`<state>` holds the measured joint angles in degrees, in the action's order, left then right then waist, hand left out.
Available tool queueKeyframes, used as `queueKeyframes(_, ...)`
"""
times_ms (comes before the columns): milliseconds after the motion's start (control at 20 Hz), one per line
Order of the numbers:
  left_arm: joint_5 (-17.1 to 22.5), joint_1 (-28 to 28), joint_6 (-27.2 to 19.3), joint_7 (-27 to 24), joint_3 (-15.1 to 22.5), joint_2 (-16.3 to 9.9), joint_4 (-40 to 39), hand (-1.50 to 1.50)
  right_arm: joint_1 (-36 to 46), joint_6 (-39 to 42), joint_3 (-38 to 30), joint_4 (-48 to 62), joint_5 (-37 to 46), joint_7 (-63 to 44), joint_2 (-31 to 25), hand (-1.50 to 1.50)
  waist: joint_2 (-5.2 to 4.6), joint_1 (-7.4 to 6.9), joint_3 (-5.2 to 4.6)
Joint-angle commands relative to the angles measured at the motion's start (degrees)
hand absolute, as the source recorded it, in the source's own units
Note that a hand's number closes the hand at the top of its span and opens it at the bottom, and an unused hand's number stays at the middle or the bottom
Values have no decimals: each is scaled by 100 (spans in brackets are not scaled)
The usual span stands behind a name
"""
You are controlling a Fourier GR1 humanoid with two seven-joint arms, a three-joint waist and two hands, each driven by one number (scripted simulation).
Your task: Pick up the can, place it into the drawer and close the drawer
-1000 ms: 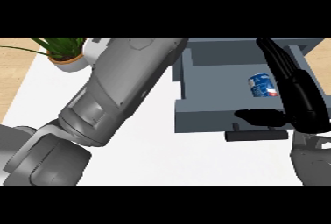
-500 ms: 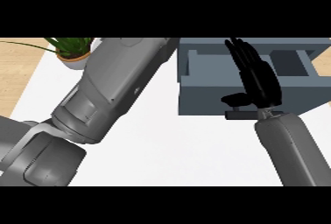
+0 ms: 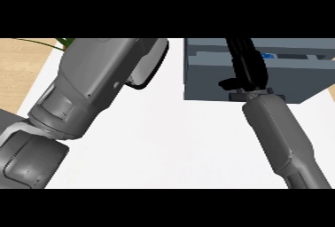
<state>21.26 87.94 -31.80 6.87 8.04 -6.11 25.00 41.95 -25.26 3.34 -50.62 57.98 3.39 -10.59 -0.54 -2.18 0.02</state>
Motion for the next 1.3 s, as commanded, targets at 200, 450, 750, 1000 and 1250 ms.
queueKeyframes(200,-19,-632,275,318,63,-338,727,-150,1173,-937,-470,1718,231,125,-26,-150,-1,-219,1)
queueKeyframes(450,-96,-889,311,475,174,-434,1130,-150,2041,-1080,-600,2400,393,-133,3,-150,-29,-341,1)
queueKeyframes(750,-130,-1113,513,849,258,-814,1703,-150,2306,-1401,-791,2929,385,66,-171,-150,-51,-461,5)
queueKeyframes(1000,-143,-1447,440,842,300,-738,1995,-150,2687,-1394,-961,3052,238,112,-11,-150,-80,-451,8)
queueKeyframes(1250,-116,-1842,559,914,366,-847,2434,-150,2806,-1011,-1446,2942,-397,826,-32,-150,-46,-516,15)
